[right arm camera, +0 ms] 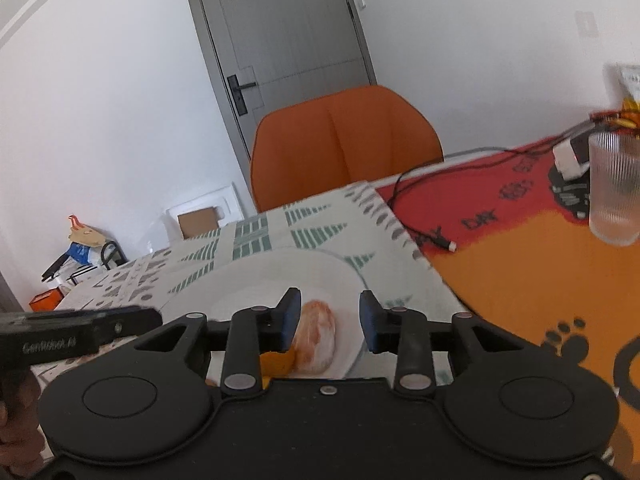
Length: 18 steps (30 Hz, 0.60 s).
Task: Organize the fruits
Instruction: 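Carry the small orange and pomelo onto the white plate and open both grippers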
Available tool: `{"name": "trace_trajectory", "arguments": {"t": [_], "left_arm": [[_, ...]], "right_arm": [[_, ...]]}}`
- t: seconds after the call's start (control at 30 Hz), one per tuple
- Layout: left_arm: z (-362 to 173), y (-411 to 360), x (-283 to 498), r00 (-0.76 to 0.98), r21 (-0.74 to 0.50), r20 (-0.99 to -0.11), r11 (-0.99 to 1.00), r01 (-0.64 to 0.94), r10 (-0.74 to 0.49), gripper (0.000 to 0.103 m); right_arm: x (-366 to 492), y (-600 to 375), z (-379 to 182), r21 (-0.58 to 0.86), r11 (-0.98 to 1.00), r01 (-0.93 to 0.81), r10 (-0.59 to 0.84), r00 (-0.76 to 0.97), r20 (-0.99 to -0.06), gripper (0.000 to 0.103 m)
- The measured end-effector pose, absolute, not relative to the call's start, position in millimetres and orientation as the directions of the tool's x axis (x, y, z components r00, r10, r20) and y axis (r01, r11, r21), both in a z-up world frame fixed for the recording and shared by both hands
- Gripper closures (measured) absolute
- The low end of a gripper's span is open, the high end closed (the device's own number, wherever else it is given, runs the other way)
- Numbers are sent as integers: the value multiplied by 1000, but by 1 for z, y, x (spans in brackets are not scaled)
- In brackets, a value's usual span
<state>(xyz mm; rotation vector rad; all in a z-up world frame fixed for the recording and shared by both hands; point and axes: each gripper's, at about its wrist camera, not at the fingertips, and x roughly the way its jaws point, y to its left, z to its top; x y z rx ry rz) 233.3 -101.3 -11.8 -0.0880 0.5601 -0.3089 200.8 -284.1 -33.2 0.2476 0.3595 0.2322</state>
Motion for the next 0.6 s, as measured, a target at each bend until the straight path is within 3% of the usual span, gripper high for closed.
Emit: {"name": "trace_trajectory", "arguments": {"t": [0.2,0.4,0.53,0.6], "left_arm": [[-7,-92,229,808,-169,-511,956,240,-293,69],[0,-73,213,833,-166,-495,968,189,-248,48],[6,-59,202,855,-142,-482,980,139,-191,28],[8,-52,196,868,-149,-464,981,122,-178,21]], "right_arm": [[194,-281,-37,288,939,-186,281,900,-333,64],[189,-271,-36,294,933,-209,304,894,-329,53],[185,-264,-34,298,929,-221,317,890,-328,41],[182,-260,-33,297,927,-229,324,888,-327,40]]}}
